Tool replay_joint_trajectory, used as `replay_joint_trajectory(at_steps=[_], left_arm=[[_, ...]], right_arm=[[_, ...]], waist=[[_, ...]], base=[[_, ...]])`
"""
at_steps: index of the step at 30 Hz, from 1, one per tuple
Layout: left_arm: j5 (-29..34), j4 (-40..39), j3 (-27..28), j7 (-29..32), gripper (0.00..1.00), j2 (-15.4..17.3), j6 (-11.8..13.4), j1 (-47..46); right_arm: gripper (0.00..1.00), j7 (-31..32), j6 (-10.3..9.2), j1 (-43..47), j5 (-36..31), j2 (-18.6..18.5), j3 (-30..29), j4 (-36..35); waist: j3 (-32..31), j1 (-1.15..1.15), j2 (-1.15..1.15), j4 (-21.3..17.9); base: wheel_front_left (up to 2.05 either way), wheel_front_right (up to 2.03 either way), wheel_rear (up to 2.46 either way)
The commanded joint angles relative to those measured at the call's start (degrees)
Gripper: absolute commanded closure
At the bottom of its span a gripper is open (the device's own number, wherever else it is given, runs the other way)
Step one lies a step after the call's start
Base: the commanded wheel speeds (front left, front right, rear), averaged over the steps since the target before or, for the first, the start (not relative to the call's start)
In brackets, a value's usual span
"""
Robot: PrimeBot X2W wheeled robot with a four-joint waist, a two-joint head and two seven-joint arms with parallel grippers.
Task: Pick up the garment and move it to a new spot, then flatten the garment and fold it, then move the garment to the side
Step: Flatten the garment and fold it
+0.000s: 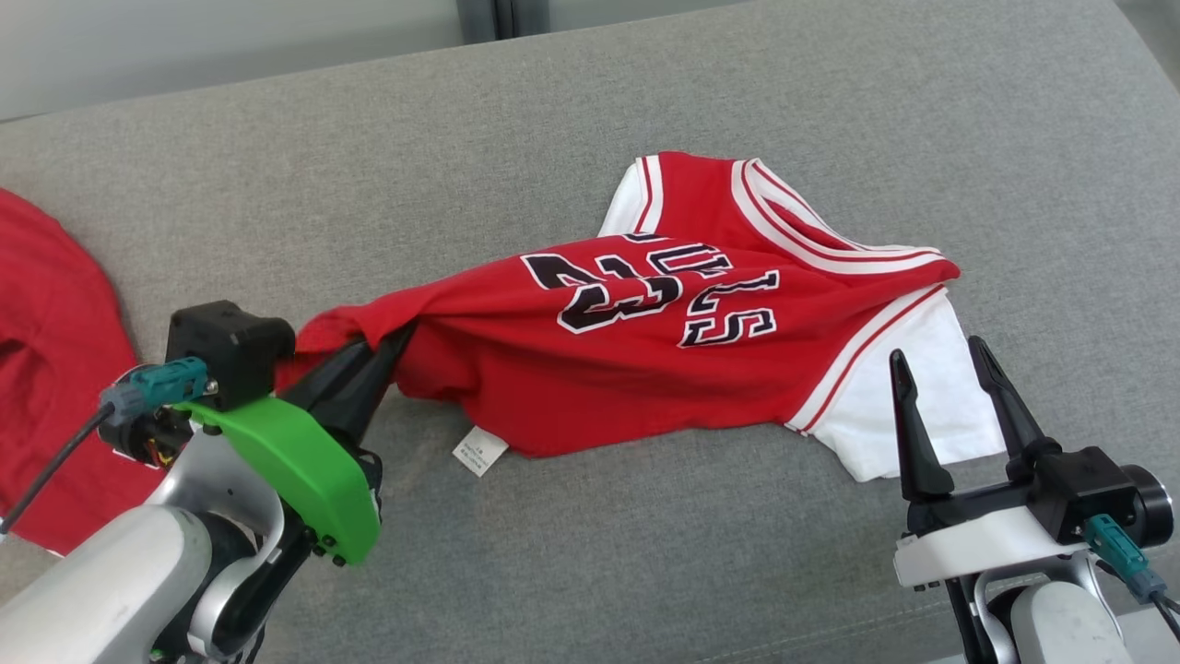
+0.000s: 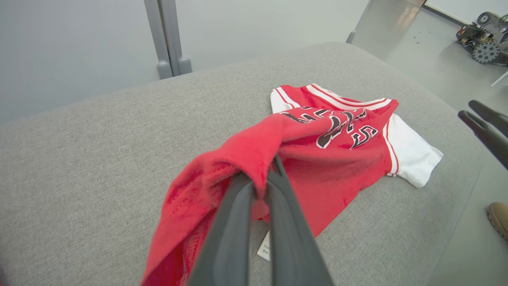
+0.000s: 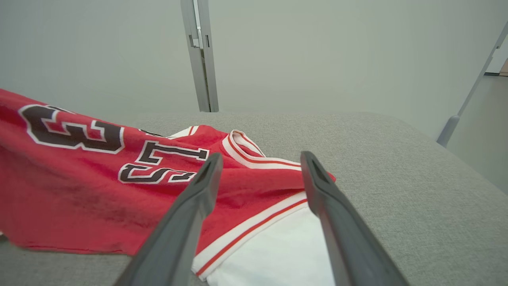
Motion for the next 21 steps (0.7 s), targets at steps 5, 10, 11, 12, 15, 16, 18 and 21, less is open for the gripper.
replay_joint_trajectory(at_steps=[5,10,11,12,15,16,18,21], left_arm=[[0.3,-4.7,-1.7,6.0,1.00,-0.1,2.2,-2.9],[-0.5,2.8,-3.3,7.9,1.00,-6.6,2.0,-6.9],[-0.8,4.9,-3.4,7.7,1.00,-8.0,1.8,-7.7],[-0.7,7.7,-3.4,7.3,1.00,-9.6,1.6,-8.9],[-0.2,15.0,-3.1,5.8,1.00,-13.8,1.2,-12.0],[0.5,17.7,-3.3,5.1,1.00,-14.7,0.6,-13.2],[1.9,22.4,-2.8,2.6,1.00,-16.5,-0.1,-15.6],[5.5,29.8,-3.8,-1.8,0.85,-17.5,-2.2,-18.5]], right_arm=[[0.00,-0.2,-0.10,0.5,0.4,-0.1,0.1,0.6],[0.00,-0.2,-0.10,-1.1,0.7,-0.1,1.5,0.9],[0.00,-0.2,-0.10,-1.3,0.7,-0.1,1.7,0.9],[0.00,-0.2,-0.10,-1.5,0.7,-0.1,1.9,1.0],[0.00,-0.2,-0.10,-2.1,0.4,-0.1,2.4,0.8],[0.00,-0.2,-0.10,-2.1,0.4,-0.1,2.4,0.8],[0.00,-0.2,-0.10,-2.1,0.4,-0.1,2.3,0.7],[0.00,-0.2,-0.10,-1.7,0.5,-0.1,2.2,0.9]], waist=[[0.7,0.00,0.00,-0.6],[1.7,0.00,0.00,-2.5],[2.0,0.00,0.00,-2.9],[2.2,0.00,0.00,-3.4],[2.9,0.00,0.00,-4.8],[3.1,0.00,0.00,-5.3],[3.5,0.00,0.00,-6.1],[3.7,0.00,0.00,-7.1]], base=[[0.00,0.00,0.00],[0.00,0.00,0.00],[0.00,0.00,0.00],[0.00,0.00,0.00],[0.00,0.00,0.00],[0.00,0.00,0.00],[0.00,0.00,0.00],[0.00,0.00,0.00]])
